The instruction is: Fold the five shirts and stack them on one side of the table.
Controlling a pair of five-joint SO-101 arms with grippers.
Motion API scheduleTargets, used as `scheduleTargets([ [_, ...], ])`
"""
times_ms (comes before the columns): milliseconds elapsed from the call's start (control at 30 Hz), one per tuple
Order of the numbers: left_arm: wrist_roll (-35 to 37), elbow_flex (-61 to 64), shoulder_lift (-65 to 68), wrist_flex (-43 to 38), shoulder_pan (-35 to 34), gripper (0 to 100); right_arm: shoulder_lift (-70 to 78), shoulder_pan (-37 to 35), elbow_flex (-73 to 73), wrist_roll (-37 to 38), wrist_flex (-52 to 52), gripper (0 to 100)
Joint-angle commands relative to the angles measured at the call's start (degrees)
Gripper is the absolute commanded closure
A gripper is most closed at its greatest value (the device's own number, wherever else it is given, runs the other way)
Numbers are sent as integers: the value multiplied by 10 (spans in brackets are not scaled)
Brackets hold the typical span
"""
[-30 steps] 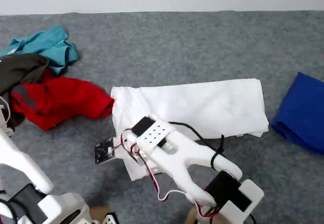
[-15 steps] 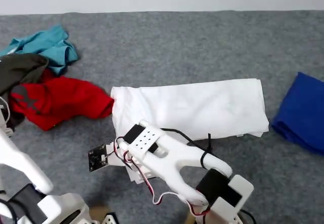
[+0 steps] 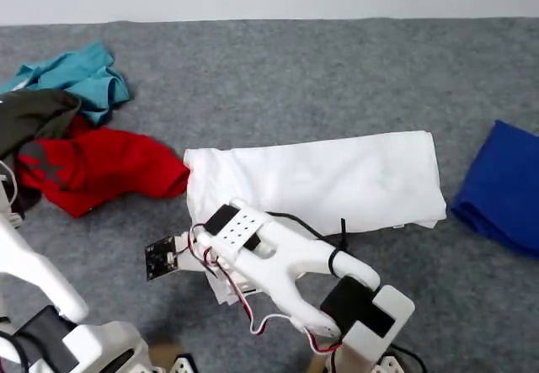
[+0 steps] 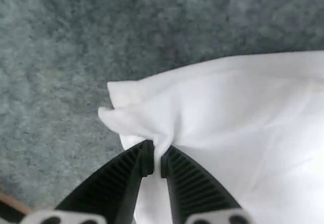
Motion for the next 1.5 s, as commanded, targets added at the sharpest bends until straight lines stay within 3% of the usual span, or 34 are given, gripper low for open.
scheduleTargets([
  [0, 0, -1, -24, -10, -4, 996, -6, 27, -50, 8, 26, 988],
  [467, 0, 0, -24, -17, -3, 996, 8, 88, -167, 8, 28, 988],
  [867, 0, 0, -24, -17, -3, 996, 144, 160, -345, 7, 16, 988],
  [1167, 0, 0, -24, -17, -3, 996, 213, 162, -444, 5, 53, 986],
  [1467, 0, 0, -24, -17, -4, 996, 220, 196, -477, -51, 62, 824],
])
